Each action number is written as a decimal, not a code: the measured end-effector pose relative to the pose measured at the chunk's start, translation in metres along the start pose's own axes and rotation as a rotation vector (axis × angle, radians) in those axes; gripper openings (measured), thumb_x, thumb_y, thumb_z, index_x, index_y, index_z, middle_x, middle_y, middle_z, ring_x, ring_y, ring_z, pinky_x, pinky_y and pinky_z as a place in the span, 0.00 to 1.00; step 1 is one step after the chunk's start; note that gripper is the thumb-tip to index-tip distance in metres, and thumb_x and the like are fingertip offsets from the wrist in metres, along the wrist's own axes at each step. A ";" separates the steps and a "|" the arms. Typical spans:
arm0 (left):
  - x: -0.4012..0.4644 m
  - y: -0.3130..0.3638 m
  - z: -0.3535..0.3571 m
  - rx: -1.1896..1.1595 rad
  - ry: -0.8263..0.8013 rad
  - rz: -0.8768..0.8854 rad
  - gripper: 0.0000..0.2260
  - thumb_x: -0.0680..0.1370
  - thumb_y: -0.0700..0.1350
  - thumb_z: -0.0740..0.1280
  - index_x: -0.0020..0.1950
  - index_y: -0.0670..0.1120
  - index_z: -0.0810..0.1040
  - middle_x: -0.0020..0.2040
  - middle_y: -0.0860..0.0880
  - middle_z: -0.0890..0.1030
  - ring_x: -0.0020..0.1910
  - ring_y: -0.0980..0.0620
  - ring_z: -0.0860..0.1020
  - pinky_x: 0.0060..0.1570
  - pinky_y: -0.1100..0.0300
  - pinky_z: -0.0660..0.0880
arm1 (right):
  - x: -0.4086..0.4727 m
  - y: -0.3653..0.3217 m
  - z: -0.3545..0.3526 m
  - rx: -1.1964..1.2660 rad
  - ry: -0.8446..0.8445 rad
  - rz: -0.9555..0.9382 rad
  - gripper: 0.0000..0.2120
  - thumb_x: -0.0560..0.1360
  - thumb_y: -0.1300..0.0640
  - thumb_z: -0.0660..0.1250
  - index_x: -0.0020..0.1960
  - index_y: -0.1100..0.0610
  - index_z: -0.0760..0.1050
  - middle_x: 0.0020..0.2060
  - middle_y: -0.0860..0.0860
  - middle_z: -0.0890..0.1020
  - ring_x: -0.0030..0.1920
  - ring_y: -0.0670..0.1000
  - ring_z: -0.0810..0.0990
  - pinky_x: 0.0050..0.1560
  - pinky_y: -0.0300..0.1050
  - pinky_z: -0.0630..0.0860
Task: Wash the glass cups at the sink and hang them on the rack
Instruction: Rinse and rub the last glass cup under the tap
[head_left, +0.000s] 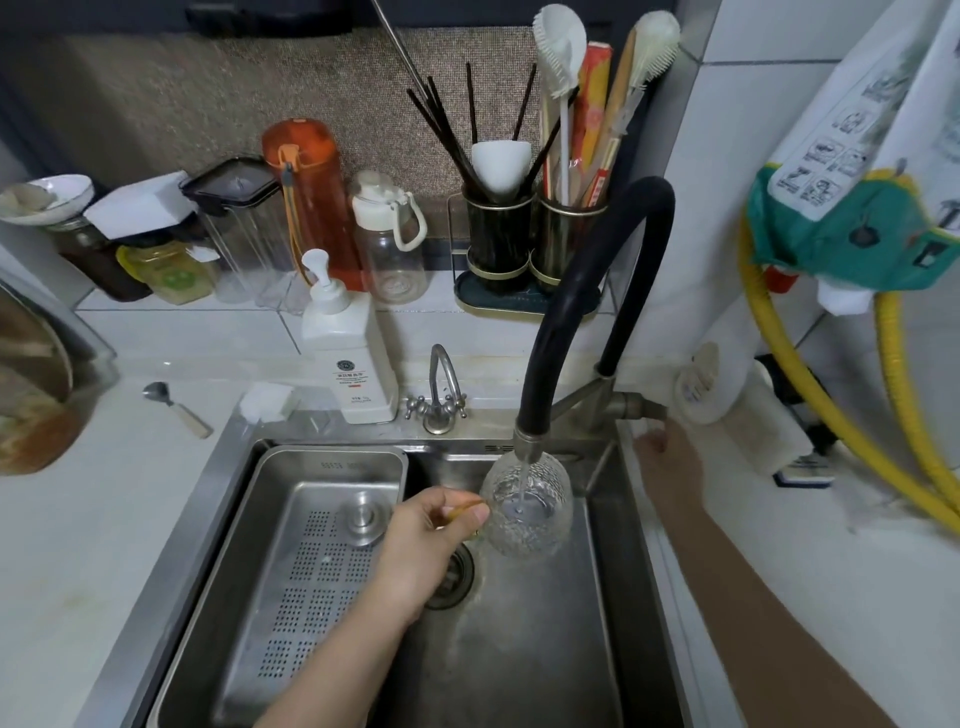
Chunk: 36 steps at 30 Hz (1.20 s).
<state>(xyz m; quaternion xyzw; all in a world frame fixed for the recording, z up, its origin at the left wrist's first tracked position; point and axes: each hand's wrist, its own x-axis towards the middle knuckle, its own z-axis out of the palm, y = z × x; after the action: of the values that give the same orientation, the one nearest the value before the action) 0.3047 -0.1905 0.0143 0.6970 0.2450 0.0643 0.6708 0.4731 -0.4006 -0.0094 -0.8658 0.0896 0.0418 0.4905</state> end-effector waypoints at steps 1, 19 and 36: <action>0.000 0.000 0.001 -0.005 0.001 0.001 0.05 0.71 0.38 0.73 0.40 0.48 0.83 0.39 0.45 0.81 0.39 0.53 0.77 0.46 0.61 0.74 | -0.018 -0.003 0.002 0.055 -0.029 -0.008 0.12 0.79 0.61 0.61 0.60 0.64 0.71 0.48 0.54 0.75 0.54 0.57 0.76 0.51 0.46 0.69; 0.009 0.005 -0.004 0.104 -0.147 0.151 0.12 0.73 0.39 0.72 0.49 0.56 0.77 0.43 0.53 0.80 0.44 0.57 0.78 0.48 0.66 0.75 | -0.116 -0.024 0.034 0.304 -0.434 -0.420 0.32 0.64 0.65 0.79 0.62 0.47 0.71 0.57 0.49 0.79 0.59 0.50 0.79 0.58 0.46 0.77; 0.011 -0.009 -0.001 0.379 -0.291 0.259 0.30 0.64 0.49 0.79 0.65 0.54 0.74 0.57 0.52 0.76 0.56 0.63 0.74 0.55 0.76 0.68 | -0.136 0.005 0.045 0.271 -0.273 -0.328 0.36 0.62 0.48 0.80 0.65 0.55 0.70 0.56 0.51 0.79 0.57 0.53 0.79 0.55 0.55 0.78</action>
<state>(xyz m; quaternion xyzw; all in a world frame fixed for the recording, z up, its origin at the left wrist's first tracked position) 0.3116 -0.1845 0.0026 0.8374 0.0627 0.0017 0.5429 0.3395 -0.3493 -0.0148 -0.7813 -0.1143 0.0658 0.6101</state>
